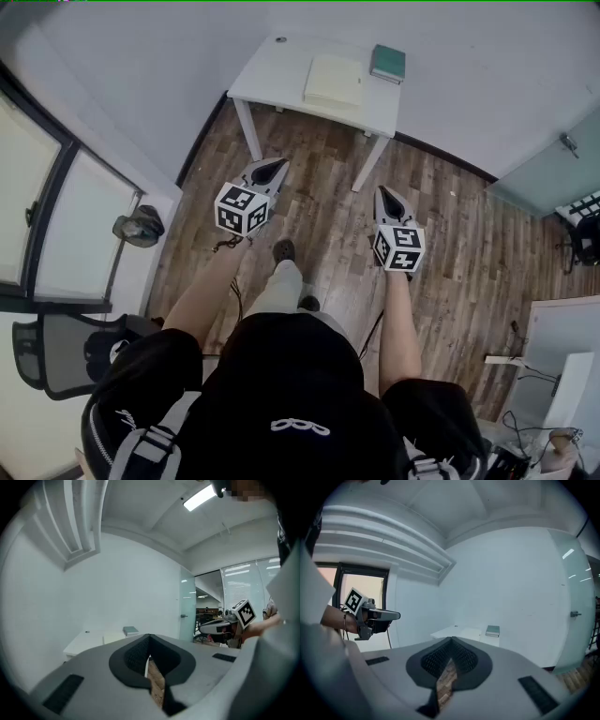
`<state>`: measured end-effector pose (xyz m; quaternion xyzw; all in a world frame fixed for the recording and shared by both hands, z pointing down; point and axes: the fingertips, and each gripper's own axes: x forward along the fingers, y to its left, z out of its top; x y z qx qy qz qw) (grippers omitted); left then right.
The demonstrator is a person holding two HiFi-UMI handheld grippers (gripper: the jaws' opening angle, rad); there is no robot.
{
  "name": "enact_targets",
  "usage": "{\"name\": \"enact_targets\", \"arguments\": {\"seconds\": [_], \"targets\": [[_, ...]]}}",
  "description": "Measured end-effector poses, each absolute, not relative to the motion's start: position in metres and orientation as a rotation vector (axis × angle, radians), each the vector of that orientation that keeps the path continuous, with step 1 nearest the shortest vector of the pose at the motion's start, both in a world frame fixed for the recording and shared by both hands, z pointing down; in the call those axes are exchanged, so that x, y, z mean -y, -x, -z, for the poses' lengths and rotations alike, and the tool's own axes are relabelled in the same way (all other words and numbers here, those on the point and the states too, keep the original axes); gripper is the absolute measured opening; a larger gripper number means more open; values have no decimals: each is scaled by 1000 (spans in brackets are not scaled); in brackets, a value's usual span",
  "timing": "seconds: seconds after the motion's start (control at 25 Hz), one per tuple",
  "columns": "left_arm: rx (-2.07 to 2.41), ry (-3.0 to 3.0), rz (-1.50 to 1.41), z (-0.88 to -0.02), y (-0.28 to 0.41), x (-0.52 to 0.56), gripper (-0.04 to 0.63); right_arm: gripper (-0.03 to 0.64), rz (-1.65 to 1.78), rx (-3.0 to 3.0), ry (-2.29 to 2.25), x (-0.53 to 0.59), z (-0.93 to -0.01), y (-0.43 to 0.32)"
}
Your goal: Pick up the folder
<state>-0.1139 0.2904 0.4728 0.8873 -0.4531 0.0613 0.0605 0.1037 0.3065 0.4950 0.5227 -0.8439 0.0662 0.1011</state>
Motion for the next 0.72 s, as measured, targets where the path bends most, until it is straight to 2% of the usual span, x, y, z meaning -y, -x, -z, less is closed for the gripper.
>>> {"name": "enact_targets", "arguments": {"seconds": [0.72], "targets": [[1386, -2656, -191, -482, 122, -270, 21, 24, -259, 2509, -1532, -282, -504, -100]]}}
